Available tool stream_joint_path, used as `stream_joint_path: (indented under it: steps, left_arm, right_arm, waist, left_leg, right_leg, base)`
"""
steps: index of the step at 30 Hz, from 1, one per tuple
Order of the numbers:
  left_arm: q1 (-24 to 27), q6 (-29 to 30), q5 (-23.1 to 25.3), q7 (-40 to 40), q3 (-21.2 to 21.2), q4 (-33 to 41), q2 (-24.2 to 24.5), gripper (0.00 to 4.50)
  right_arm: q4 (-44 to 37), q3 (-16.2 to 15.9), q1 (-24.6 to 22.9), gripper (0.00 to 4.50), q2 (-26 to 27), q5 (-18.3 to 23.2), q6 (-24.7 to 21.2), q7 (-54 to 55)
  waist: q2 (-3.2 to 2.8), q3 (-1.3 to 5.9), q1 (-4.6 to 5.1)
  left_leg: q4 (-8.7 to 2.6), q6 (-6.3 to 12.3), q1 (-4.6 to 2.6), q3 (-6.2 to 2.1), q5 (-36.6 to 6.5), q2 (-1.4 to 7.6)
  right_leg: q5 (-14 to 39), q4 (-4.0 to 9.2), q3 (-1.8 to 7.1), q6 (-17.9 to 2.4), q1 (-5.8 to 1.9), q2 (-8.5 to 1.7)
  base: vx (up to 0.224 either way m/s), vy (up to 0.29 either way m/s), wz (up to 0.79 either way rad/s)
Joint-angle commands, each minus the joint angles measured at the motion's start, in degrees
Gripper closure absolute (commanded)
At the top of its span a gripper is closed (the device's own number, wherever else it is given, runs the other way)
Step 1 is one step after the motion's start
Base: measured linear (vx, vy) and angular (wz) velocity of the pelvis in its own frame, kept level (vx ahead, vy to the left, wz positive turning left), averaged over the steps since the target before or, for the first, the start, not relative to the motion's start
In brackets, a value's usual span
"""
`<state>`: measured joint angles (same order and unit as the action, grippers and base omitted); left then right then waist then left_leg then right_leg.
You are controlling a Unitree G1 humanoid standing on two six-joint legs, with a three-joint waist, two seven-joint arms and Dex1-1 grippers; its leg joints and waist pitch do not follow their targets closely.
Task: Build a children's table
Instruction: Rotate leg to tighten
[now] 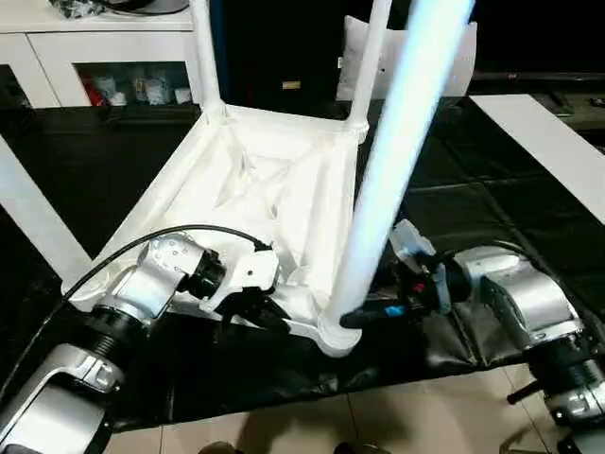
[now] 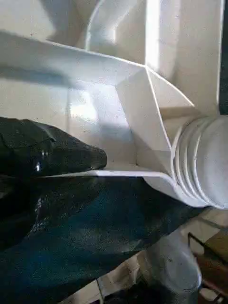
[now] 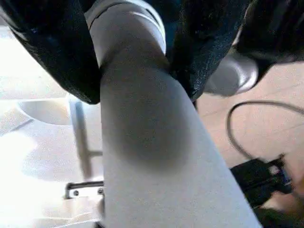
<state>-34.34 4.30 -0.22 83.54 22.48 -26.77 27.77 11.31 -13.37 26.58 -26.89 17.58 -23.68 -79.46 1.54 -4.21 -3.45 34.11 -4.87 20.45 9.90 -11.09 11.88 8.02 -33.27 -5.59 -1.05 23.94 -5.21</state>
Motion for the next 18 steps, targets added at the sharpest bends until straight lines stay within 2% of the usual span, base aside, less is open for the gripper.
stream_joint_path:
  steps: [1,2,3,5,6,7,8,9,10,11,12,13,15,16,18]
  left_arm:
    - [-0.16,4.49,-1.83,-4.58,-2.15,4.41,-2.37,4.5]
    - [0.21,6.98,-1.92,-6.88,-2.8,5.87,-3.32,4.5]
    - [0.59,9.12,-1.89,-9.1,-3.35,7.31,-4.24,4.5]
    - [0.72,11.61,-1.38,-12.34,-3.96,8.22,-5.73,4.5]
    - [0.99,15.06,-0.99,-16.68,-4.86,9.41,-8.11,4.5]
    - [0.99,15.06,-0.99,-16.68,-4.86,9.41,-8.11,4.5]
    - [0.99,15.06,-0.99,-16.68,-4.86,9.41,-8.11,4.5]
    - [1.1,16.82,-0.61,-19.6,-5.39,9.96,-9.74,4.5]
    - [1.23,19.37,-0.15,-23.39,-6.09,10.68,-11.95,4.5]
    - [1.23,19.37,-0.15,-23.39,-6.09,10.68,-11.95,4.5]
    - [1.12,21.74,0.36,-27.68,-6.91,11.13,-14.36,4.5]
    - [1.12,21.74,0.36,-27.68,-6.91,11.13,-14.36,4.5]
    - [-0.18,25.06,1.33,-36.67,-8.78,10.65,-20.15,4.5]
    - [-0.34,25.18,1.38,-37.23,-8.88,10.52,-20.59,4.5]
    - [-1.45,25.46,1.77,-40.3,-9.2,9.52,-23.18,4.5]
  right_arm:
    - [-2.97,-0.63,-1.24,2.5,2.29,-1.17,-3.06,7.12]
    - [-3.36,0.31,-1.88,2.5,4.24,-2.28,-3.95,12.15]
    - [-3.63,1.45,-2.51,2.51,6.31,-3.1,-4.63,16.91]
    - [-3.41,2.94,-2.75,2.55,9.09,-3.72,-5.97,22.34]
    - [-2.8,4.35,-2.93,2.56,12.68,-5.26,-7.24,29.45]
    - [-2.8,4.35,-2.93,2.56,12.68,-5.26,-7.24,29.45]
    - [-2.8,4.35,-2.93,2.56,12.68,-5.26,-7.24,29.45]
    - [-2.38,5.0,-3.01,2.57,14.89,-6.37,-7.54,33.83]
    - [-1.82,5.81,-2.91,2.57,17.59,-7.68,-7.92,39.33]
    - [-1.82,5.81,-2.91,2.57,17.59,-7.68,-7.92,39.33]
    - [-1.34,6.83,-2.68,2.57,20.37,-8.81,-8.3,44.87]
    - [-1.34,6.83,-2.68,2.57,20.37,-8.81,-8.3,44.87]
    - [0.28,9.01,-1.28,2.57,26.31,-10.8,-8.02,55.42]
    - [0.4,9.18,-1.16,2.23,26.74,-10.91,-7.86,56.13]
    - [1.14,10.37,-0.39,1.89,29.53,-11.41,-6.63,60.5]
  waist:
    - [0.25,3.6,0.5]
    - [0.12,3.49,0.56]
    - [-0.05,3.4,0.8]
    - [0.19,3.23,2.22]
    - [0.09,3.17,2.82]
    - [0.24,3.23,3.24]
    - [0.2,3.2,3.54]
    - [0.0,3.23,3.97]
    - [0.12,3.15,4.5]
    - [-0.08,3.28,4.54]
    - [0.06,3.29,4.68]
    - [-0.01,3.17,4.77]
    - [-0.39,3.27,4.83]
    - [-0.35,3.34,4.9]
    - [-0.22,3.55,4.82]
  left_leg:
    - [-4.39,1.71,-0.12,0.02,-10.81,1.44]
    - [-4.41,1.64,-0.08,-0.01,-11.45,1.22]
    - [-4.43,1.05,-0.36,-0.08,-12.62,1.15]
    - [-4.56,-0.01,0.3,-0.51,-14.19,0.76]
    - [-4.38,-0.11,0.3,-0.55,-14.92,0.47]
    - [-4.29,-0.3,0.31,-0.58,-14.94,0.48]
    - [-4.23,0.0,0.37,-0.62,-14.96,0.36]
    - [-4.16,0.49,0.36,-0.68,-15.11,0.24]
    - [-4.0,0.98,0.33,-0.56,-15.63,0.15]
    - [-3.99,0.84,0.19,-0.57,-15.26,0.26]
    - [-4.01,1.22,0.13,-0.53,-15.03,0.23]
    - [-4.06,1.34,0.02,-0.49,-15.3,0.27]
    - [-4.13,1.32,-0.08,-0.52,-15.14,0.38]
    - [-4.14,1.21,-0.15,-0.49,-15.05,0.46]
    - [-4.22,1.51,-0.12,-0.46,-14.32,0.39]
  right_leg:
    - [21.63,3.41,2.86,-10.21,-3.46,-2.82]
    - [23.28,3.74,2.75,-9.55,-3.43,-2.75]
    - [25.84,4.02,2.7,-8.68,-3.14,-2.81]
    - [31.14,4.66,2.15,-5.9,-3.46,-2.77]
    - [33.62,5.21,1.85,-4.61,-3.32,-2.7]
    - [34.07,5.22,1.87,-4.19,-3.32,-2.78]
    - [34.62,5.44,1.76,-4.03,-3.25,-2.75]
    - [35.15,5.72,1.67,-3.61,-3.21,-2.76]
    - [35.08,5.98,1.57,-3.71,-2.89,-2.51]
    - [34.33,5.81,1.67,-4.0,-2.93,-2.62]
    - [33.49,5.86,1.68,-4.31,-2.76,-2.46]
    - [33.48,5.92,1.7,-4.52,-2.51,-2.34]
    - [31.68,5.8,1.72,-5.17,-2.48,-2.27]
    - [30.67,5.7,1.8,-5.5,-2.5,-2.28]
    - [28.02,5.37,2.01,-6.14,-2.65,-2.25]
  base:
    - [0.0,0.0,0.0]
    - [0.0,0.0,0.0]
    - [0.0,0.0,0.0]
    - [0.0,0.0,0.0]
    - [0.0,0.0,0.0]
    - [0.0,0.0,0.0]
    - [0.0,0.0,0.0]
    - [0.0,0.0,0.0]
    - [0.0,0.0,0.0]
    - [0.0,0.0,0.0]
    - [0.0,0.0,0.0]
    - [0.0,0.0,0.0]
    - [0.0,0.0,0.0]
    - [0.0,0.0,0.0]
    - [0.0,0.0,0.0]
